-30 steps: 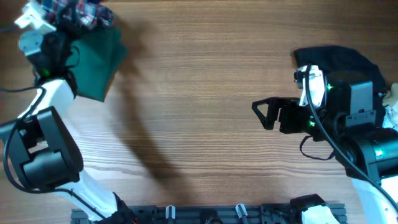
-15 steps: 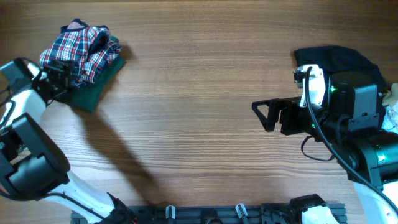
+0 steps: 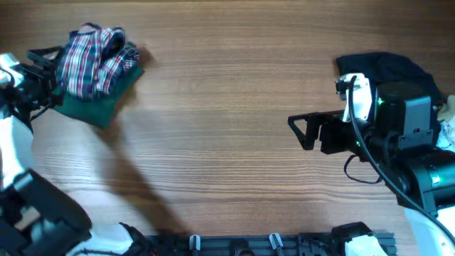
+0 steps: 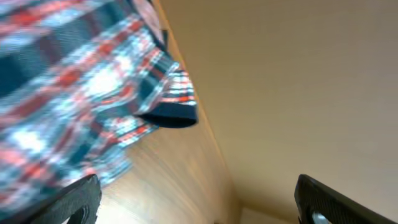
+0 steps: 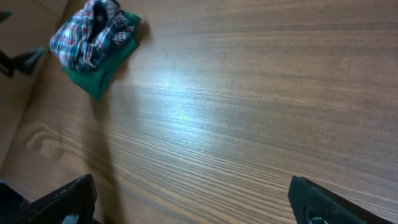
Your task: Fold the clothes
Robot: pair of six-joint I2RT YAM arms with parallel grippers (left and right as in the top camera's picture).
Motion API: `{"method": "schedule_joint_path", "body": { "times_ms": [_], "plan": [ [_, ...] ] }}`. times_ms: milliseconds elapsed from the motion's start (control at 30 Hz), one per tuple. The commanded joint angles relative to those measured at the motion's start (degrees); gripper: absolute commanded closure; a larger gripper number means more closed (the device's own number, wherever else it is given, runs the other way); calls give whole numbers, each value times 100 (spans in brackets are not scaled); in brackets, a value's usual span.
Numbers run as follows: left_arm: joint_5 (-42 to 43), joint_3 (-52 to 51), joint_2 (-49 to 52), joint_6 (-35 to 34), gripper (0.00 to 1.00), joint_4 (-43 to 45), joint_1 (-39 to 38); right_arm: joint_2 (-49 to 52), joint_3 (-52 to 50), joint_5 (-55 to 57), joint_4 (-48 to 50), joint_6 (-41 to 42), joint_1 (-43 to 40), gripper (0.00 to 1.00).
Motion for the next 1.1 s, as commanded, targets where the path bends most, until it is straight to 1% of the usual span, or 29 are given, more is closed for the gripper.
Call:
{"method": "schedule_joint_path", "body": {
  "times_ms": [0, 33, 67, 100, 133, 200, 233, 300, 333, 400, 467, 533, 633, 733, 767, 800, 867, 1000, 1067],
  "plan": [
    [203, 7, -400, 535, 1, -321, -63, 17, 90, -94, 61, -114, -17, 0],
    [-57, 7, -398, 649, 1, -201, -249, 48, 90, -94, 96, -109, -17, 0],
    [-570, 7, -376, 955, 7, 57, -579, 81, 90, -94, 107, -109, -17, 0],
    [-955, 7, -343, 1115, 17, 361, -861, 118, 90, -96, 107, -103, -17, 0],
    [-1440, 7, -264, 1392, 31, 960, -1318, 160, 90, -103, 105, -94, -17, 0],
    [-2330, 7, -20, 1996, 68, 2184, -2094, 280, 90, -227, 94, -101, -17, 0],
    [-3056, 7, 232, 2046, 96, 2887, -2479, 334, 90, -269, 48, -101, -15, 0],
    [-3886, 7, 673, 1803, 96, 3624, -2765, 352, 90, -264, -59, -118, -15, 0],
    [-4050, 7, 916, 1700, 96, 3908, -2806, 352, 90, -264, -94, -136, -15, 0],
    [-4216, 7, 1499, 1757, 96, 4503, -2798, 352, 90, -264, -177, -170, -15, 0],
    [-4468, 7, 1827, 2166, 96, 4671, -2800, 352, 90, -264, -238, -264, -15, 0],
    [-4468, 9, 1812, 2490, 96, 4771, -2800, 352, 90, -264, -184, -264, -15, 0],
    [-4918, 11, 1786, 2487, 96, 5060, -2787, 382, 90, -262, -175, -264, -15, 0],
    [-5377, 11, 1773, 2811, 96, 4911, -2739, 479, 90, -236, -173, -302, -15, 0],
    [-5705, 11, 1773, 2957, 96, 4682, -2726, 555, 90, -240, -170, -402, -15, 0],
    [-5862, 11, 1775, 2979, 96, 4444, -2710, 645, 90, -240, -173, -409, -15, 0],
    [-5882, 11, 1921, 3027, 96, 3917, -2647, 780, 90, -243, -173, -411, -13, 0],
    [-5880, 11, 2804, 3034, 96, 3491, -2636, 979, 90, -315, -173, -411, -11, 0],
    [-5799, 11, 3359, 2865, 96, 3303, -2673, 977, 90, -310, -144, -420, -11, 0]
  ]
}}
